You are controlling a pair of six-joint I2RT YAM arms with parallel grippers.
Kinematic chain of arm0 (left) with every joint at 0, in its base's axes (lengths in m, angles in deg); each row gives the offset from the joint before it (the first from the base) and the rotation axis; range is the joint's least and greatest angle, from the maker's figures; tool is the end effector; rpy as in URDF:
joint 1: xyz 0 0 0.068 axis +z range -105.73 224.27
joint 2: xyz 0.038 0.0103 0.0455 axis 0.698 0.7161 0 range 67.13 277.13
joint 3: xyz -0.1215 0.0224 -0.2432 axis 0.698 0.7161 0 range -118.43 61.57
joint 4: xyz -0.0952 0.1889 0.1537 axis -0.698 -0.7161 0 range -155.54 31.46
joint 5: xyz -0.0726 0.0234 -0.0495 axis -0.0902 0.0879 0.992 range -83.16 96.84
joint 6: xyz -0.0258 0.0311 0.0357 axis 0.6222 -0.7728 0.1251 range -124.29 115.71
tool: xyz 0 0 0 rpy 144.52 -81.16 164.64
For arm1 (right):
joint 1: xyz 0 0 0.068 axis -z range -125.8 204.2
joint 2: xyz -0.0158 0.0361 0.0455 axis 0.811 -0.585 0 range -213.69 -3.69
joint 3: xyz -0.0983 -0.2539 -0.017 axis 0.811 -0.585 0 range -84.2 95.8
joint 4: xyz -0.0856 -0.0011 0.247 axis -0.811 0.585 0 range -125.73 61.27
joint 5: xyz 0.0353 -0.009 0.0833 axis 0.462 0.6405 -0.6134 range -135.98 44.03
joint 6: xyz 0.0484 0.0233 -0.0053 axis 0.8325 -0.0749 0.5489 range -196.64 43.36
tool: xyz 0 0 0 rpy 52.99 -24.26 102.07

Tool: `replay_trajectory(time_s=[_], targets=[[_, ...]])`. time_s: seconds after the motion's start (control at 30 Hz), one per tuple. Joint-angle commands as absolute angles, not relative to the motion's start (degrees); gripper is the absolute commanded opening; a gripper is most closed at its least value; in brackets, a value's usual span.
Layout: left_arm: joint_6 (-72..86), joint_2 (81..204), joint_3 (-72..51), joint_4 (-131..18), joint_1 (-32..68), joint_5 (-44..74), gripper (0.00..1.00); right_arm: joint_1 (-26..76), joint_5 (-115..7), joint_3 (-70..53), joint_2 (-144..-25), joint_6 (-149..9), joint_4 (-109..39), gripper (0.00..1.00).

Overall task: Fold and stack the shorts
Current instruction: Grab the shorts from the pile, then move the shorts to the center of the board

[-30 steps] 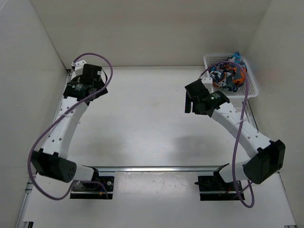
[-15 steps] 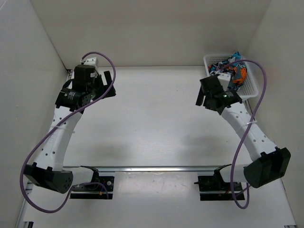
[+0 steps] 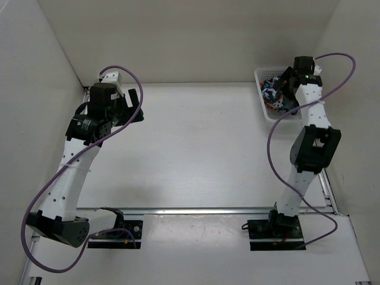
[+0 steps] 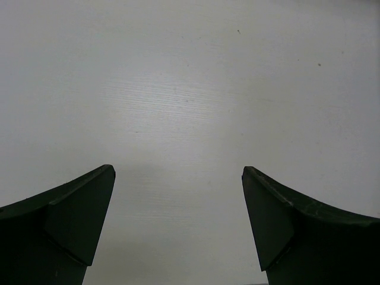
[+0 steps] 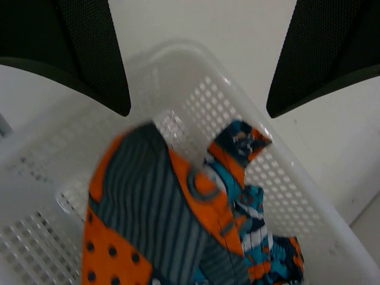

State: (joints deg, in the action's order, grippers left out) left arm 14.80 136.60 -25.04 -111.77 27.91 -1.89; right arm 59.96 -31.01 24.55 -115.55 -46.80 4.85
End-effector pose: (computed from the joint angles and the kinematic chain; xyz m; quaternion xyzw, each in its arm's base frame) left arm 0.2244 -0.0602 0.4260 -0.0557 0.8877 -0.0729 0.4512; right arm 0.4414 -0.0538 0.3303 0.3275 0.8523 -0.0358 0.4063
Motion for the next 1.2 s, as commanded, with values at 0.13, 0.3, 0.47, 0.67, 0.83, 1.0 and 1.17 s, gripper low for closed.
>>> replay_trajectory(time_s=[0.13,0.3,0.47,0.67,0.83,1.0,1.17], targets=[[15.1,139.7,-25.7,-110.5,27.7,-4.9,1.0,63.8,-34.3,52.2,-137.5,-45.0,7.7,0.81],[16.5,142.3,-26.4,-109.9,27.7,-3.8,1.0,64.3,-38.6,54.6,-138.0,-45.5,5.2,0.05],[17.0,145.4,-26.4,-109.3,27.7,-1.9,1.0,63.6,-49.2,53.3,-128.5,-45.5,4.7,0.0],[18.0,145.4,-26.4,-109.3,27.7,-1.3,1.0,56.2,-55.5,51.0,-111.3,-51.0,4.7,0.0],[16.4,144.3,-27.8,-109.3,27.7,0.1,1.0,45.9,-53.5,47.0,-98.3,-56.4,8.0,0.0],[16.4,141.2,-29.9,-110.0,27.7,-1.4,1.0,32.2,-48.4,27.1,-86.3,-57.0,4.9,0.0],[17.8,140.5,-31.6,-113.7,30.6,-3.0,1.0,16.6,-44.9,0.5,-80.2,-51.6,-1.4,0.06]])
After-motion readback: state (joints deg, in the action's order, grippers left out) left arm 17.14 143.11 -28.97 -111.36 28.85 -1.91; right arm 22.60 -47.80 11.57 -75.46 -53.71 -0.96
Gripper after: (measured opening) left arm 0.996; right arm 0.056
